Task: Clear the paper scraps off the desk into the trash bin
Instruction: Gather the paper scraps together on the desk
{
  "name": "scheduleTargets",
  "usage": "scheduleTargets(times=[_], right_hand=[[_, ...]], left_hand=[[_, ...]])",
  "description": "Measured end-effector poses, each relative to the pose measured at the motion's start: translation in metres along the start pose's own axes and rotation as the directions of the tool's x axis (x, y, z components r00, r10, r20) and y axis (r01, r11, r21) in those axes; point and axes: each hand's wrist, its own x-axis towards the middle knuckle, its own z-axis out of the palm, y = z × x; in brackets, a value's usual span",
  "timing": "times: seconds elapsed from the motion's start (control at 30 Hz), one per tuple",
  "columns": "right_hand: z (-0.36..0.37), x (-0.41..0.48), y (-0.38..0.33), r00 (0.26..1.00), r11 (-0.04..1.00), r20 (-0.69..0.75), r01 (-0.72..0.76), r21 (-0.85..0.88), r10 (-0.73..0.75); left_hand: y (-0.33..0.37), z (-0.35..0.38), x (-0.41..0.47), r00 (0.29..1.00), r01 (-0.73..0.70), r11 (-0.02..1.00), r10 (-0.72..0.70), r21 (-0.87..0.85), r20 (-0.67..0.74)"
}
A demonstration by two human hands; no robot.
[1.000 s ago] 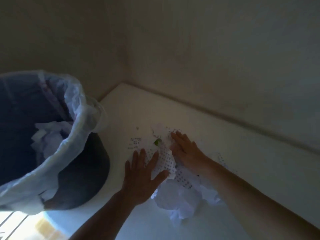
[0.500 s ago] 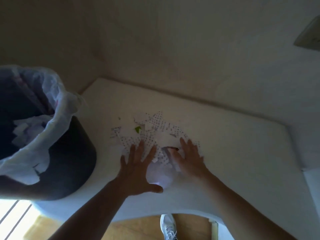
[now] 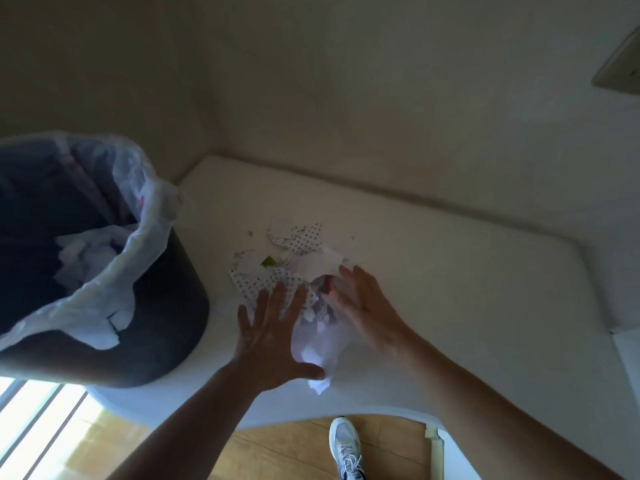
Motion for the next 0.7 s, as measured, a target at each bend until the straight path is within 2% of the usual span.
scheduleTargets(times=[0.2,0.3,0.47,0.53,0.7], right_hand=[[-0.034,0.032,-0.002,0.994,0.998,-0.096,-0.052,-0.017,0.05],[-0.047,0.055,-0.004,0.994,0.993,-0.09,-0.076,-0.093,0.068],[-0.048,0.093,-0.008,0.997,0.99,0.008,-0.074,-0.119,0.075],[-0.047,0.106,-0.01,0.994,0.988,0.073,-0.067,-0.14,0.078],[-0.038,0.142,-0.017,0.97,0.932,0.236,0.04,-0.359,0.05]], left_hand=[[-0.003,-0.023,0.013,0.998,0.052,0.999,-0.052,-0.012,0.022],[-0.003,-0.041,0.031,0.991,0.132,0.991,-0.132,-0.008,0.008],[-0.012,-0.062,0.097,0.901,0.421,0.883,-0.434,-0.208,-0.016],[-0.022,-0.063,0.121,0.88,0.47,0.854,-0.472,-0.223,0.049],[-0.038,-0.054,0.154,0.834,0.546,0.826,-0.519,-0.138,0.187]])
